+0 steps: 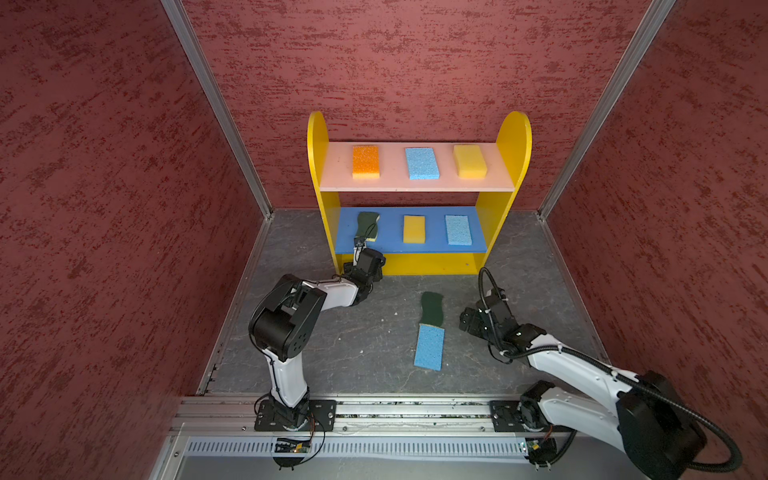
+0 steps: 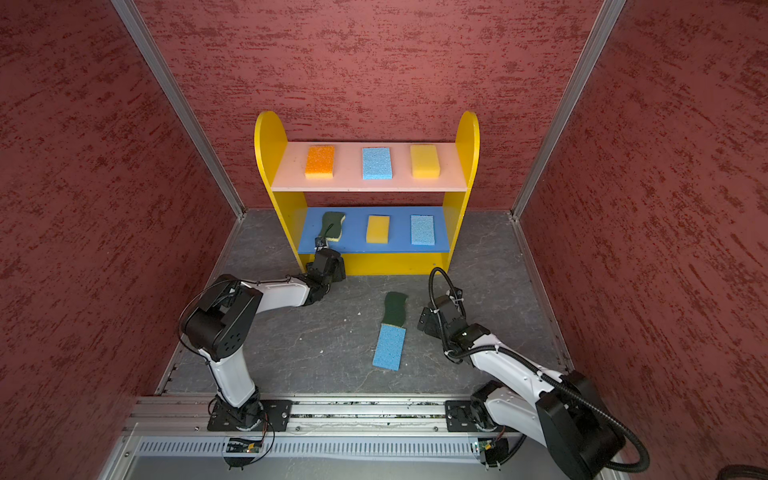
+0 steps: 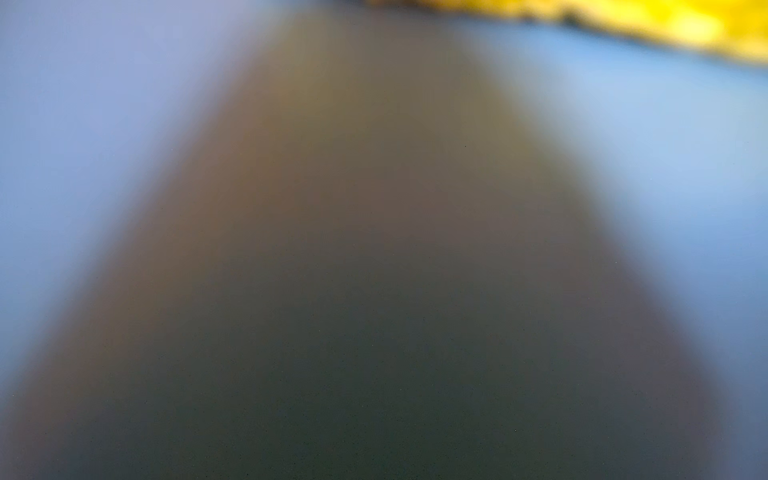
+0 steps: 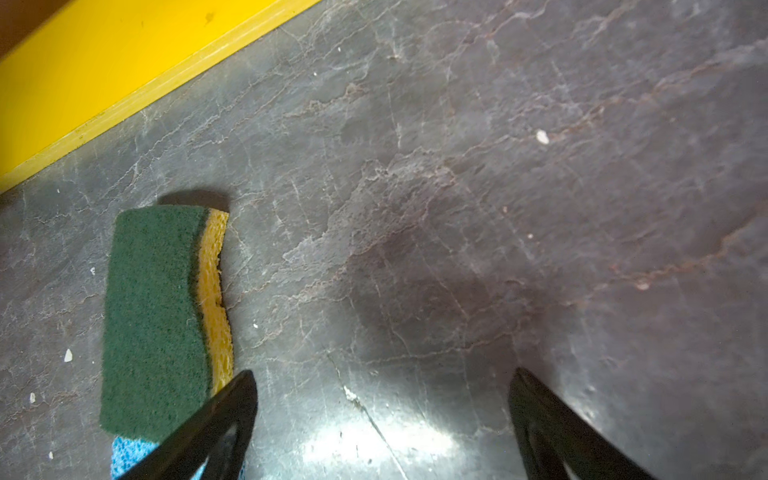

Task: Place and organize the cleaning sponges onto the shelf
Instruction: 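Open the left gripper to release the green sponge on the yellow base, then withdraw the left gripper from the shelf toward the robot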

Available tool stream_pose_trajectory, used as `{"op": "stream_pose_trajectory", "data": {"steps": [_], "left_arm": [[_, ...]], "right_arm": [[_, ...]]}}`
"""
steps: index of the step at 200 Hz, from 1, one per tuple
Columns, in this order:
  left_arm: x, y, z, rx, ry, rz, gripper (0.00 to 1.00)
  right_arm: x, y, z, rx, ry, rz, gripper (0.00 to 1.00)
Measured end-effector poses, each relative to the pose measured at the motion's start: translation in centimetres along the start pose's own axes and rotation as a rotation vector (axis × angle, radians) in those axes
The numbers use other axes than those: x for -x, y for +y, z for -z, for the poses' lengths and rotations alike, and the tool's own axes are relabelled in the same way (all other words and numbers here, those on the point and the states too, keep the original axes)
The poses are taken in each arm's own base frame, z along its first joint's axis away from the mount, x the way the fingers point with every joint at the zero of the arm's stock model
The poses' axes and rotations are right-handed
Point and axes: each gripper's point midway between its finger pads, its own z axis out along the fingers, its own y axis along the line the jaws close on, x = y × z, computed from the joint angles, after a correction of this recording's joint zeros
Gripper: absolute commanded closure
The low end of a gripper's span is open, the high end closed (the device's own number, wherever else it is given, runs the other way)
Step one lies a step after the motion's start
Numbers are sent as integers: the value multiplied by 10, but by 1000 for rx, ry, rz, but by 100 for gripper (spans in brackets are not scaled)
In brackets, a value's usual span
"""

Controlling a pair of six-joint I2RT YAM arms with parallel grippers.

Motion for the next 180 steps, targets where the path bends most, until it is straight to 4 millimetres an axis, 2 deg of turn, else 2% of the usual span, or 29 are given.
{"op": "stream_pose_trajectory", "data": {"steps": [55, 82, 117, 149, 180], "left_arm": [[17, 1, 30, -31, -44, 4, 20], [17, 2, 46, -47, -57, 4, 19], [-1, 15, 66, -66, -37, 36, 19], [-22, 27, 83, -110, -11, 88, 24], [-32, 33, 96, -166, 2, 158, 26]], "right_arm": [[4, 3, 5, 20, -18, -9, 5], [6, 4, 8, 28, -27, -12, 5], [6, 3, 12, 34, -33, -14, 5], [8, 5, 15, 46, -43, -17, 5], [9, 5, 17, 49, -45, -19, 5]]}}
